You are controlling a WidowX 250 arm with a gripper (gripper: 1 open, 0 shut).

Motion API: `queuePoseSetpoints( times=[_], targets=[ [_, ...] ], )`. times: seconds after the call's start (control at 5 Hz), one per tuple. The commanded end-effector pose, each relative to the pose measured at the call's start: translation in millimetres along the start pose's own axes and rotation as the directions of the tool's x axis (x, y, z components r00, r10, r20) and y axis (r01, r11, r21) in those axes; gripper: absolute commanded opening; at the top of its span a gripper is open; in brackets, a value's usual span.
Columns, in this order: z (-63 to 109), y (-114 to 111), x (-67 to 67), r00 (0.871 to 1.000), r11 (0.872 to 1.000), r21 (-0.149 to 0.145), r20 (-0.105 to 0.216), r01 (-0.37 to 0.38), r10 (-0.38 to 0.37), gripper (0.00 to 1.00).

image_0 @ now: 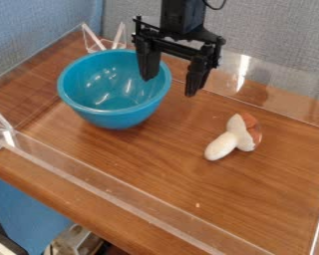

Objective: Put the mushroom in the blue bowl

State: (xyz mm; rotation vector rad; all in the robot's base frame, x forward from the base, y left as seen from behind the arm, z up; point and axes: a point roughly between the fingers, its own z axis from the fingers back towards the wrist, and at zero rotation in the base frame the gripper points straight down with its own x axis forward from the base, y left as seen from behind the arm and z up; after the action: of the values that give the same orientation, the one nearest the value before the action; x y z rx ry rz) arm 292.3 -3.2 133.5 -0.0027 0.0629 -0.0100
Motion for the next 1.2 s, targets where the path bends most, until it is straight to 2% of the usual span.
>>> queuePoseSetpoints(
  times=[0.0, 0.2, 0.4, 0.8, 1.0],
  targets=[
    [-5.5, -8, 7.5, 0.999, 0.999, 0.006, 0.006, 0.038, -0.038, 1.00],
    [-18.0, -20, 18.5, 0.994, 0.994, 0.012, 0.008, 0.105, -0.105, 1.00],
    [-30.1, -37, 28.2, 0.983, 0.983, 0.012, 0.008, 0.182, -0.183, 1.00],
    [-54.9, -71, 41.7, 0.951, 0.950, 0.026, 0.003, 0.310, -0.310, 1.00],
    [-66.6, -75, 52.2, 0.938, 0.938, 0.035, 0.004, 0.345, -0.345, 1.00]
  ],
)
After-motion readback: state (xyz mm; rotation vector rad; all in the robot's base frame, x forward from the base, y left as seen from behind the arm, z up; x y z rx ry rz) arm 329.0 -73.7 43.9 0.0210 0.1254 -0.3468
